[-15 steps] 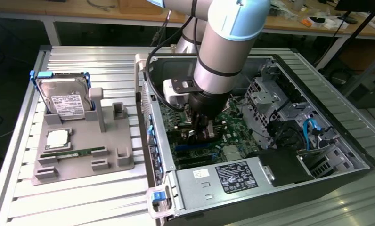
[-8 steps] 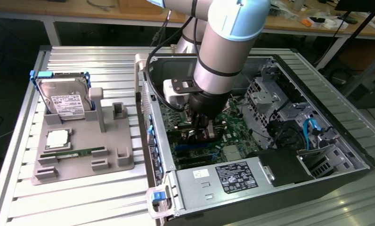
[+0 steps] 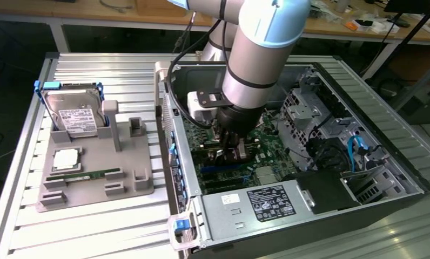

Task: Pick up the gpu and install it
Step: 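Insert the gpu into the slot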

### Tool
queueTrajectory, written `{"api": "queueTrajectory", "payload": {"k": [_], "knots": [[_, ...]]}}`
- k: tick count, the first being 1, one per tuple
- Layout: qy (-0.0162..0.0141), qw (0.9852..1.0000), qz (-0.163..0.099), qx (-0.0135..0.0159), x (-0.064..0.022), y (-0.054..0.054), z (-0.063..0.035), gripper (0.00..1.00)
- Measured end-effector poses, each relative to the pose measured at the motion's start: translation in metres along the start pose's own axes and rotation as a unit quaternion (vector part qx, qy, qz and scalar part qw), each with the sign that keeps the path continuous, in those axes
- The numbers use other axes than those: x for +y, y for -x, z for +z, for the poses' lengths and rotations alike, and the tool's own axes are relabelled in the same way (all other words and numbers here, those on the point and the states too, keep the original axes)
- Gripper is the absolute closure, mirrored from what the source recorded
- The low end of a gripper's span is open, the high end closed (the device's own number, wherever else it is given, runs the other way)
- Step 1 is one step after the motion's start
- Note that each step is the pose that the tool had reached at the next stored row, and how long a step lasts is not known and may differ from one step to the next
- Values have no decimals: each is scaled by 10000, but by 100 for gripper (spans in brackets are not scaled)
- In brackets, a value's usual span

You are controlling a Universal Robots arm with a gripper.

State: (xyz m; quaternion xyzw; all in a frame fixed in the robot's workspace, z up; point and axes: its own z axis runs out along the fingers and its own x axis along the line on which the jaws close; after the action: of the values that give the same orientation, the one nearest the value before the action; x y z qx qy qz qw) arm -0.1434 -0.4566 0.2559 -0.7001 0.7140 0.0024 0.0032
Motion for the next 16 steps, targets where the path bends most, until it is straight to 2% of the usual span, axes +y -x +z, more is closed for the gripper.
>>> {"api": "queueTrajectory", "payload": {"k": [16], "knots": [[0, 10000, 0, 0, 0, -1, 41, 72]]}}
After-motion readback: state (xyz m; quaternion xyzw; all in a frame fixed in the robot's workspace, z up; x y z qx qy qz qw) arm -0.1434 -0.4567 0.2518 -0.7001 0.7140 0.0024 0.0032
